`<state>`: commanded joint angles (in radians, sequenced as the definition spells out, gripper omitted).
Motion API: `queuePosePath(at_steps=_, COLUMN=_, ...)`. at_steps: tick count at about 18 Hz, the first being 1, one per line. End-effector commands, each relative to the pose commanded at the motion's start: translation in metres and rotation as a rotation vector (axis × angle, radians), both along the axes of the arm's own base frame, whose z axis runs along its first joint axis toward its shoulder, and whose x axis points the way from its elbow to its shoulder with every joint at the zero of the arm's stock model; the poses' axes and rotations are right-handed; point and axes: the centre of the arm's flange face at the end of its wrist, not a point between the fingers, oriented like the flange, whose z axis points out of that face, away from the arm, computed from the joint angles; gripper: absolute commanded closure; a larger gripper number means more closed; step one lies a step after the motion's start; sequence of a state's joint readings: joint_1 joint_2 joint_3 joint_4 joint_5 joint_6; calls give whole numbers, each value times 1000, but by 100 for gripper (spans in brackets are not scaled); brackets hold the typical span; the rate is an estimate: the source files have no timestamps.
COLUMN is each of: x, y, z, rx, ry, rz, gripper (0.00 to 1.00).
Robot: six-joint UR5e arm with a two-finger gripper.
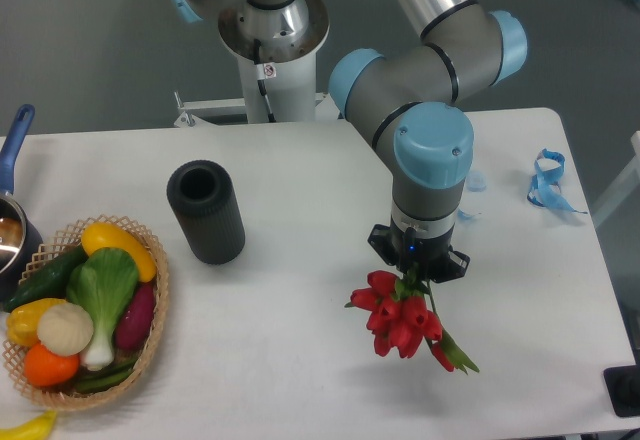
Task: Place the flowers on the table
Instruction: 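Hold the red tulip bunch by the stems and begin lowering it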
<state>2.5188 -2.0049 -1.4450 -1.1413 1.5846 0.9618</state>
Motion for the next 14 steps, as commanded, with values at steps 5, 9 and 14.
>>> queuePosePath(at_steps=5, x=-1, y=1, z=2, rx=6, ry=0, rz=4, gripper=83)
queuePosePath(at_steps=9, x=-2, y=2, z=-3, rx=-1, ry=-5, rz=6, gripper=84)
queuePosePath(at_steps=14, x=-6, y=7, z=-34, rx=-27, ry=-41, rz=4, gripper=85)
